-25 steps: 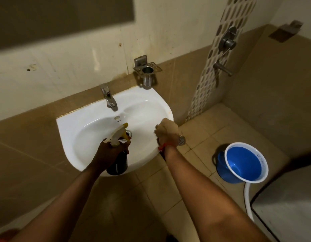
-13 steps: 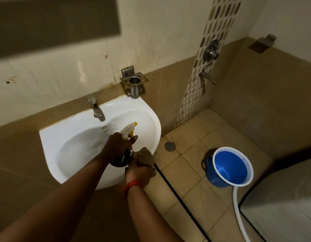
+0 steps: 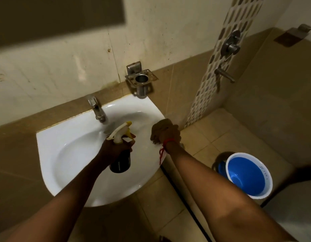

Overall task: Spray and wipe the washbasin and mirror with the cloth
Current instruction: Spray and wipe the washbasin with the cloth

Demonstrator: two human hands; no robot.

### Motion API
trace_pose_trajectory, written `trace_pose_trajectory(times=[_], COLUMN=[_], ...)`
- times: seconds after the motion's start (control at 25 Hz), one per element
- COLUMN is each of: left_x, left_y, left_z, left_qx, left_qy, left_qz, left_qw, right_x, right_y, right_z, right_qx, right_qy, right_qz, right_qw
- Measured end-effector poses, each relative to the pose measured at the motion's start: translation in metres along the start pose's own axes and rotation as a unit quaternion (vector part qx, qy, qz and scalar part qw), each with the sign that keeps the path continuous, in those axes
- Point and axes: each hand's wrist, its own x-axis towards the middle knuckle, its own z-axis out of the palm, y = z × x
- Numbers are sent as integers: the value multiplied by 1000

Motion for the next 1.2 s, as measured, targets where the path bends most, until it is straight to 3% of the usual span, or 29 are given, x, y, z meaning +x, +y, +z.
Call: trace_pose_trajectory(times=[0.12, 0.36, 0.44, 0.52, 0.72, 0.8, 0.88, 0.96, 1.04, 1.12, 1.2], left_x=[25, 45, 34, 17, -34, -64, -95, -119, -142, -161, -172], left_y=[-6, -17, -18, -16, -5, -5, -6, -8, -13, -16, -16], left_z=[7, 10, 9, 4, -33, -52, -71, -92, -115, -137, -152], left_qx=[-31, -53, -46, -11, 3, 5, 4, 12, 22, 9, 4], left_qy=[28, 74, 76, 70, 96, 99, 100, 122, 148, 170, 190], left_qz=[-31, -33, -29, -16, 3, 5, 15, 18, 15, 11, 9], left_qw=[999, 995, 996, 997, 995, 995, 995, 992, 989, 985, 982], right_x=[64, 113, 107, 101, 32, -1, -20, -32, -65, -121, -171], right_y=[-41, -95, -86, -64, -2, 20, 27, 26, 29, 26, 18], right_z=[17, 21, 19, 19, 4, 12, 27, 49, 87, 130, 166], right_qx=[-105, -261, -227, -162, -160, -318, -497, -570, -571, -490, -364], right_qy=[-11, -148, -150, -101, -81, -11, -1, -127, -274, -374, -424], right_qz=[-82, -185, -176, -143, -71, -121, -246, -255, -202, -193, -205], right_qw=[991, 936, 946, 971, 981, 940, 832, 770, 747, 764, 804])
